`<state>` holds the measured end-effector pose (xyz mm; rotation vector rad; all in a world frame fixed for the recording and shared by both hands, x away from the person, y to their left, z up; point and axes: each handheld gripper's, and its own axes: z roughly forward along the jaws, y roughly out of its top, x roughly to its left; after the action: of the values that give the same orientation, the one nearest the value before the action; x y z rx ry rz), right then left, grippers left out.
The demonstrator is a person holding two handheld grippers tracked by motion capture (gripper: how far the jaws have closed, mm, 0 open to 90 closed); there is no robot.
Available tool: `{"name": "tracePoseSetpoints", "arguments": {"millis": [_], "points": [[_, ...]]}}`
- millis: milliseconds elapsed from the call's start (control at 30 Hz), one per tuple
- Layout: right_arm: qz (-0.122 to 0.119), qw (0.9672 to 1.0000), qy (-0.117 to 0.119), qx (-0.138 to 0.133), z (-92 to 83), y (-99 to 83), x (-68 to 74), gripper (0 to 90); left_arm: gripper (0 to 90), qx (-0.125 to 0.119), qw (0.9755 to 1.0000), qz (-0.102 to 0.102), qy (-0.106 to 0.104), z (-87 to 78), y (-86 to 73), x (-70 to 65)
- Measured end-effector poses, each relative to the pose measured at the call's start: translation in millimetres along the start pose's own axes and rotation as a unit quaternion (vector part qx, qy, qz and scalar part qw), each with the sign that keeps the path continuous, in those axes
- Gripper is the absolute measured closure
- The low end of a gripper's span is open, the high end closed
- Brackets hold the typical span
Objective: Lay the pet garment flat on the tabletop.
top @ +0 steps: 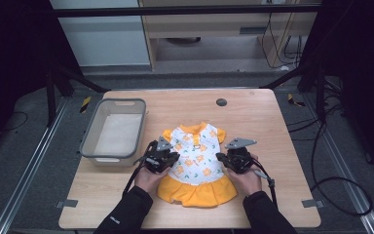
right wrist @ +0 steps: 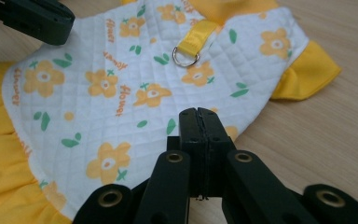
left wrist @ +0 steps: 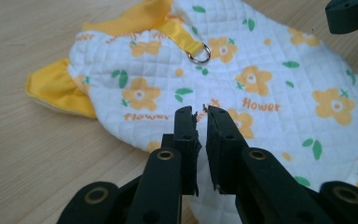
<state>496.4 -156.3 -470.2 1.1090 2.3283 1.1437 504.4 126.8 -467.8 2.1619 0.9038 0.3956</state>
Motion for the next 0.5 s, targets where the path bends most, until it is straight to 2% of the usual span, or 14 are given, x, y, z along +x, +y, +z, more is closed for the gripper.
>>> {"name": "tracePoseSetpoints", "arguments": {"millis": [133, 333, 500], "points": [[-0.001, 0.9998, 0.005, 0.017, 6.8, -5.2, 1.6, 89.8, 82.5, 0.018, 0.9998, 0.009, 0.004, 3.2, -8.3, 0.0], [0.004, 0.9993, 0.008, 0.035, 15.0, -10.3, 0.9, 89.8, 82.5, 0.032, 0.9995, 0.006, 0.005, 7.6, -18.9, 2.2], [0.001, 0.9987, 0.003, 0.051, 20.7, -14.0, 0.2, 89.8, 82.5, 0.036, 0.9993, 0.012, 0.007, 12.2, -21.4, 1.0]]}}
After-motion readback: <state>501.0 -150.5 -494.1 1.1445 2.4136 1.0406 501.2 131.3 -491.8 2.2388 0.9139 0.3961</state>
